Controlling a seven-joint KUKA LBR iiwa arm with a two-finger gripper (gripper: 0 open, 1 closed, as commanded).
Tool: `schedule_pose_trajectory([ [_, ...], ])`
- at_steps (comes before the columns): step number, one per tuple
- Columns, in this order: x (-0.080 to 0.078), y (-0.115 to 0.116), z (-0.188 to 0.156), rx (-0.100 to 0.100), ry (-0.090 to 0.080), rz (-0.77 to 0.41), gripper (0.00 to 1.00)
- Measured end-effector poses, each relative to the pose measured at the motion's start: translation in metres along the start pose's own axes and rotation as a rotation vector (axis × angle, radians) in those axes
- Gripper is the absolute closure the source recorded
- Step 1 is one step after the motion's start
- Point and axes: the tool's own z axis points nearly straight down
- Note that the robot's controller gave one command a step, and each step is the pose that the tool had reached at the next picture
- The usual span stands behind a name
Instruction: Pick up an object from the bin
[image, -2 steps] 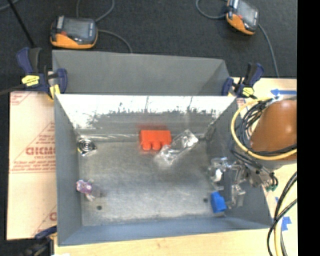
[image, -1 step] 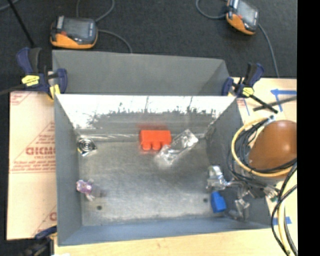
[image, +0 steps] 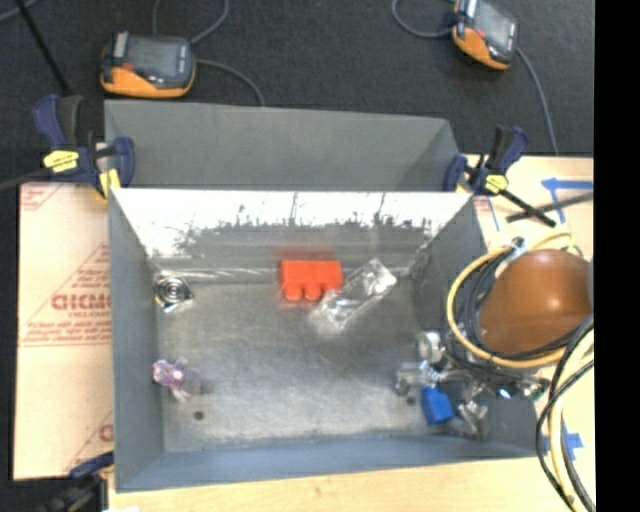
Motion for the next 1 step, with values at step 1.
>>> schedule_pose_trajectory([
  [1,0.0021,-0.0001,0.0013,-0.001,0.004,0.0,1.0],
])
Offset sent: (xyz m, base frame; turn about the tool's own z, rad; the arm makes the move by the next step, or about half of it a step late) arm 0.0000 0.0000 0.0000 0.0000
